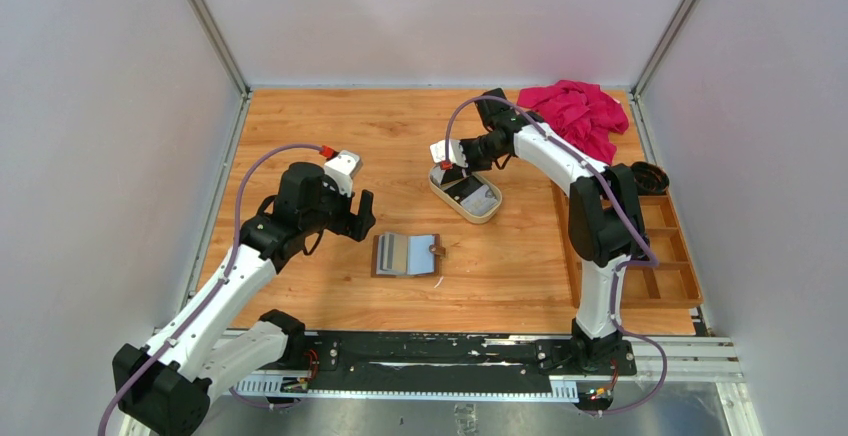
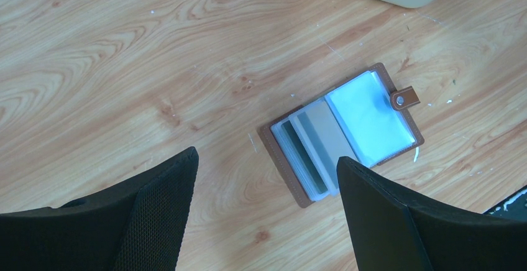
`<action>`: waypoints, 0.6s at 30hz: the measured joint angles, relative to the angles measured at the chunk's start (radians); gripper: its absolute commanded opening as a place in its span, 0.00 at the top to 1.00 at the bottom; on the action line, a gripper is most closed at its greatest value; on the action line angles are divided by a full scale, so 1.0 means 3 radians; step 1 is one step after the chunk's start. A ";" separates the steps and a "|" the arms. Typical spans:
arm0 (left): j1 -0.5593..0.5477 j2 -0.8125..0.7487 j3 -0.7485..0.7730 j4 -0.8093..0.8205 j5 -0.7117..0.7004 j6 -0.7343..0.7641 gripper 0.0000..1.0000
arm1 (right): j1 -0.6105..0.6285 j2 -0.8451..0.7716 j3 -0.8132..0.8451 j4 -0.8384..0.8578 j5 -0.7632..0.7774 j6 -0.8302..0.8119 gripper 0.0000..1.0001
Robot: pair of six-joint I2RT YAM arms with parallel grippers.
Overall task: Put the credit cards into the card holder
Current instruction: Pick up the credit card from the storage box.
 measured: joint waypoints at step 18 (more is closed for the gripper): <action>0.0000 0.0019 -0.0001 0.0001 0.0027 0.0000 0.13 | -0.0090 -0.0109 -0.0048 -0.0017 -0.0076 -0.0066 0.89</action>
